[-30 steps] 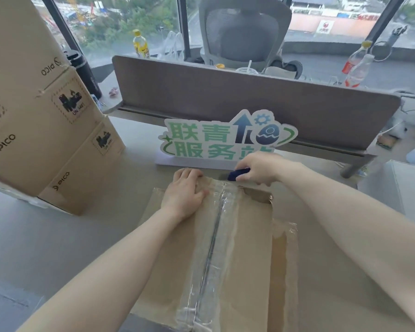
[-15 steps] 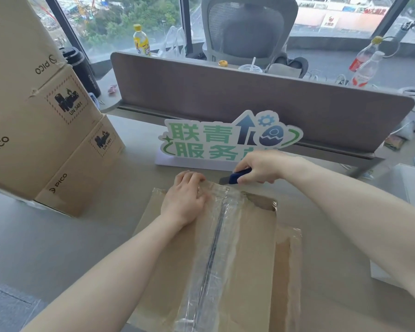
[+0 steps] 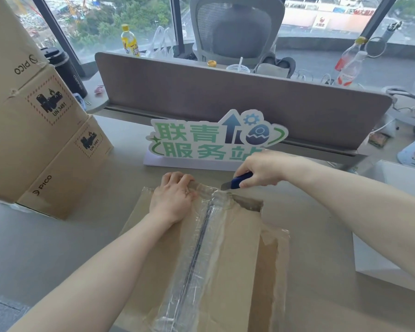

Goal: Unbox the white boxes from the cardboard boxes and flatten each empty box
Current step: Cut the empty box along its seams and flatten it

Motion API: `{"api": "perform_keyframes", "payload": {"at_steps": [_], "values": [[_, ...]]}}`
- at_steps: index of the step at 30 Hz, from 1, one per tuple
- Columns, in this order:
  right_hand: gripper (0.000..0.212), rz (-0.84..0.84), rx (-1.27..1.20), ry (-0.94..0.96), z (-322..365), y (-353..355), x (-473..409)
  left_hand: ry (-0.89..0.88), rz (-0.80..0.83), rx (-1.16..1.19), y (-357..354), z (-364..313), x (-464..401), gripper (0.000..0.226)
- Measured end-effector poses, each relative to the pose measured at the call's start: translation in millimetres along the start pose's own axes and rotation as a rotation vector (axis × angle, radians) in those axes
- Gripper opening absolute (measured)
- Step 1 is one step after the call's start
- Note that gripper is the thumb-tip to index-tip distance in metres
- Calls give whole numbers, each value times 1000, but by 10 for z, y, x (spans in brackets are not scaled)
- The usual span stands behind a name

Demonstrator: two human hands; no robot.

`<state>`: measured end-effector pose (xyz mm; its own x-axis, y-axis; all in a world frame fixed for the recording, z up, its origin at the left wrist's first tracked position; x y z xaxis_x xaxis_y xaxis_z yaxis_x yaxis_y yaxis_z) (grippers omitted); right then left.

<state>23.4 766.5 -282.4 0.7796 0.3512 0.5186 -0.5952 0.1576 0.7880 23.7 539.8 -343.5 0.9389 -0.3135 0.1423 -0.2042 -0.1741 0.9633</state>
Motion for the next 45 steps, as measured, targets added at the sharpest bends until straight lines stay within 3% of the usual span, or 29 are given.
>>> {"api": "perform_keyframes", "payload": {"at_steps": [11, 14, 18, 21, 23, 27, 33, 38, 45], "values": [[27, -79, 164, -12, 18, -14, 151, 34, 27, -9, -15, -9, -2, 32], [27, -196, 275, -55, 83, 60, 285, 55, 29, -17, 19, 16, -5, 36], [23, -497, -57, -273, 187, 16, 519, 49, 49, 15, 44, 3, -9, 45], [4, -418, -397, -371, 487, -395, 530, 18, 25, 59, 66, -2, 25, 54], [6, -416, -515, -400, 699, -645, 510, -49, -31, 63, 134, 30, 60, 56], [15, -512, -568, -505, 996, -887, 458, -236, 11, -9, 182, 118, 163, 59], [19, -583, -630, -668, 1300, -813, 451, -380, 90, -9, 30, 244, 393, 66], [19, -610, -660, -761, 1471, -808, 381, -386, 73, 13, -25, 263, 467, 67], [13, -522, -626, -865, 1642, -890, 412, -348, 73, -47, -16, 230, 467, 69]]}}
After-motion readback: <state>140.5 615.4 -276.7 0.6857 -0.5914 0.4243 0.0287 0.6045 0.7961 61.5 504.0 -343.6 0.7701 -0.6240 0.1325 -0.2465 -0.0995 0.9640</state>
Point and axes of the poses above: each hand's wrist, its own x-axis away from the middle knuckle, its own y-axis out of the back of the hand, z = x × y, the point moved 6 cm from there along -x, towards the middle knuckle, and after that the axes turned 8 degrees about -x, right-handed, at the moved point
